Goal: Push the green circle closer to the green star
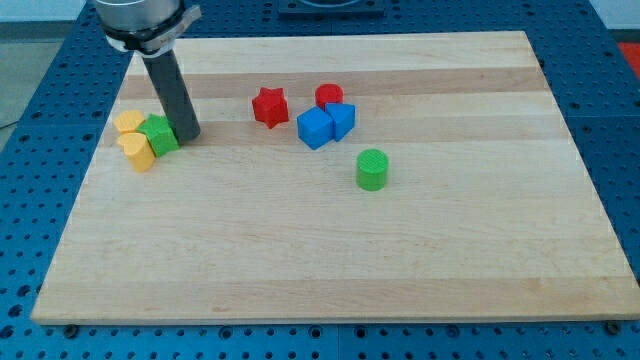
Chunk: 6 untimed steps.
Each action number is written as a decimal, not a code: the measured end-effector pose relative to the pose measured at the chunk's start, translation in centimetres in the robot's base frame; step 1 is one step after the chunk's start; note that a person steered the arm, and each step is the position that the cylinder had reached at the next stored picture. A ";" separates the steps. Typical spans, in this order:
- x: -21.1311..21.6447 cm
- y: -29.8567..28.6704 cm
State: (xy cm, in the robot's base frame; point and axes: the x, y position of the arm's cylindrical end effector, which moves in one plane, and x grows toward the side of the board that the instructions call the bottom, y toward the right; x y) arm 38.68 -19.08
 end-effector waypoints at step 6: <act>3.1 27.9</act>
State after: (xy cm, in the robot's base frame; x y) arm 41.75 8.84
